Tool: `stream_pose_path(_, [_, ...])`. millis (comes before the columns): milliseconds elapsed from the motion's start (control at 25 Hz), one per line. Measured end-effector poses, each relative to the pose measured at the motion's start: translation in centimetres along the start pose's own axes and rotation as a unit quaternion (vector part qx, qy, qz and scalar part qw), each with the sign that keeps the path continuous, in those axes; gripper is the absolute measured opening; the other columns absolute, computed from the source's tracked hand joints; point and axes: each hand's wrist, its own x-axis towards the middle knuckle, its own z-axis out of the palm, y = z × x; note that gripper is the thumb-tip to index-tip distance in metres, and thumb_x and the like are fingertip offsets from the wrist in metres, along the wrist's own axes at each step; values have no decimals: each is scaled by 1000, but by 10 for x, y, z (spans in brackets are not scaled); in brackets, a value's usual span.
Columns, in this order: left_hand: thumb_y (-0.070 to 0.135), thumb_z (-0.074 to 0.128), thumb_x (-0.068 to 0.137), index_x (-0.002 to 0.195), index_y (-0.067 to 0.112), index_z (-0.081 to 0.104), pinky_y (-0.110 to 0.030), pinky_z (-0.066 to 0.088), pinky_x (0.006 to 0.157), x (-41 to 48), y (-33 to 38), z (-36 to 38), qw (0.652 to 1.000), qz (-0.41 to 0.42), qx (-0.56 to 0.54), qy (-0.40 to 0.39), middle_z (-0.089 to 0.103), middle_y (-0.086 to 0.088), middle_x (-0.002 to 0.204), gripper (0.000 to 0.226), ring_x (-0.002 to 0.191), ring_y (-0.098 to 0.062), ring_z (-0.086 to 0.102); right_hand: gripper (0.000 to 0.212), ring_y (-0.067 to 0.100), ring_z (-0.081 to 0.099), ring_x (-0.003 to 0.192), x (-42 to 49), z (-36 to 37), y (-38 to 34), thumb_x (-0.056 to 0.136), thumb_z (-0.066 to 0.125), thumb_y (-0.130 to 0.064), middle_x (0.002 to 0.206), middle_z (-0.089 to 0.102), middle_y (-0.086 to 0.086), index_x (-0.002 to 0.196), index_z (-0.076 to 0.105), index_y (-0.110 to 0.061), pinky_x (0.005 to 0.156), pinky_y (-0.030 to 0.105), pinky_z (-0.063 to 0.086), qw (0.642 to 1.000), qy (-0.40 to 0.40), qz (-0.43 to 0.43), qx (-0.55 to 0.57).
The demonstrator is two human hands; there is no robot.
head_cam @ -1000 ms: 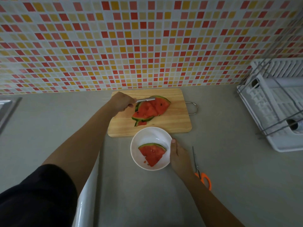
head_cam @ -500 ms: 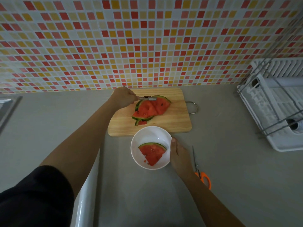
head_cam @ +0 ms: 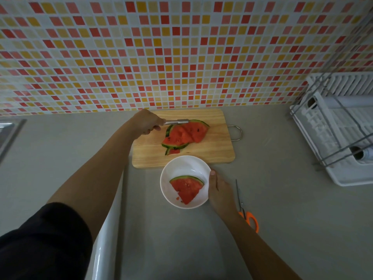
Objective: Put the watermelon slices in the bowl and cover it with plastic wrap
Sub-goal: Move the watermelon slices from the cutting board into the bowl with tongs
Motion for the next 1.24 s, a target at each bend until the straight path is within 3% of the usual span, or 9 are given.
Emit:
stream_pose_path(160, [22,64,86,85,0,63,-23,29,48,2,-1,-3,1000,-2,12,2,63,-7,73,23,48,-12,33,42,-1,55,69,0,0,1,98,26,-39,67,57,-11,82,60,-21,55,16,36,1000,1,2,6])
stream_pose_path(320, [25,65,85,71,6,59,-24,31,46,3,3,-8,997,13,49,55,64,-3,69,25,48,-14,36,41,2,55,68,0,1,0,98,26,-39,67,57,-10,81,58,-21,55,17,36,1000,-3,-3,8])
stream_pose_path(480, [23,63,86,83,4,63,-22,28,46,5,5,-18,1000,-5,14,7,62,-6,67,19,47,-12,32,42,-1,52,68,0,0,1,98,25,-38,69,56,-11,87,61,-18,57,20,36,1000,-2,-3,4])
stream_pose_path(600, [21,61,87,88,3,62,-22,27,46,7,0,-20,999,-32,31,-16,62,-8,65,18,47,-11,31,42,1,52,67,0,0,0,99,26,-37,69,56,-11,88,61,-17,56,13,33,1000,1,-4,-1])
stream_pose_path(720, [22,61,87,90,5,61,-21,26,45,10,-4,-14,998,-44,19,-33,62,-8,66,17,46,-10,30,44,10,54,67,1,0,0,99,26,-37,70,57,-7,86,62,-15,55,18,33,1000,3,-3,-6])
stream_pose_path(1000, [19,61,88,89,2,65,-18,25,38,21,-5,5,996,-30,-8,-89,59,-8,68,18,45,-10,30,38,13,52,68,1,1,0,98,27,-37,64,53,-13,77,55,-23,63,26,32,1000,8,2,-3])
stream_pose_path(1240, [15,66,84,84,-4,65,-24,23,47,28,-11,18,998,-4,-16,-65,53,-11,68,20,48,-13,28,38,3,52,65,1,2,1,98,27,-40,63,54,-13,77,55,-26,57,23,33,1000,6,3,9])
